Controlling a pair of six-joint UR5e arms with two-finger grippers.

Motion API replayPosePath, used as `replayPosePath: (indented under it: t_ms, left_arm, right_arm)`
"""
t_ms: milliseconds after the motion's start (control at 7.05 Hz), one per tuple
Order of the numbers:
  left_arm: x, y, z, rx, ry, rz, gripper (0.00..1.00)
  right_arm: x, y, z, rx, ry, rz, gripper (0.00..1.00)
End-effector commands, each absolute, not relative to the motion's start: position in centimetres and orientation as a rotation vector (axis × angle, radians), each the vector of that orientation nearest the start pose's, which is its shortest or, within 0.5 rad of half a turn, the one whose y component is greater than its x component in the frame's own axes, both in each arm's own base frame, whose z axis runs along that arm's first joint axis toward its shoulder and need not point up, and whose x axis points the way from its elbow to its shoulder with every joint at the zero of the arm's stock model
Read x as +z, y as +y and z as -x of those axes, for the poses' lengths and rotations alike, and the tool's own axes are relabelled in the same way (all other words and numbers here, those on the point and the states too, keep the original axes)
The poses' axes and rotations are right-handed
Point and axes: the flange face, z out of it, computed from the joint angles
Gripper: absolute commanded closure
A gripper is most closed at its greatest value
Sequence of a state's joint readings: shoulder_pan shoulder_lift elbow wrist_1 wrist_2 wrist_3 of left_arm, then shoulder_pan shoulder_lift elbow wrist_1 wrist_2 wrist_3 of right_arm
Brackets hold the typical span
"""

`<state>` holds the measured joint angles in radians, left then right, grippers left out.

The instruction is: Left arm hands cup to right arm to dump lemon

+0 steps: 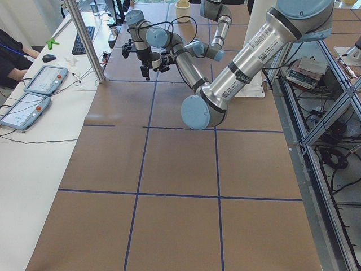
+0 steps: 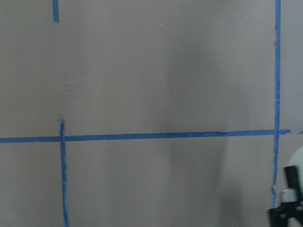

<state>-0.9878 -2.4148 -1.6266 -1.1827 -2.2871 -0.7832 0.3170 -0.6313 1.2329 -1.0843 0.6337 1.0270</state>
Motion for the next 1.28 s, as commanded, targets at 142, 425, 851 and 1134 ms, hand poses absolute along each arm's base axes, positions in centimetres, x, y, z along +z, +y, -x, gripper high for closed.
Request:
replayPosePath:
  t_ms: [142, 425, 851, 1134]
  left_arm:
    - [13.3, -60.4, -35.1, -0.058, 0.872, 0.093, 0.00]
    - [12.8, -59.4, -36.8, -0.066, 0.894, 0.095, 0.00]
    - [12.8, -58.6, -38.1, -0.049, 0.893, 0.105, 0.00]
    - [13.2, -57.9, -39.6, -0.047, 0.891, 0.121, 0.00]
  right_arm:
    - [12.2, -43.3, 67.4, 0.378, -0.594, -1.158, 0.95]
    - [11.4, -43.1, 67.5, 0.416, -0.638, -1.139, 0.95]
    - [11.3, -42.6, 68.0, 0.410, -0.687, -1.090, 0.95]
    - [11.3, -42.5, 68.1, 0.410, -0.697, -1.077, 0.95]
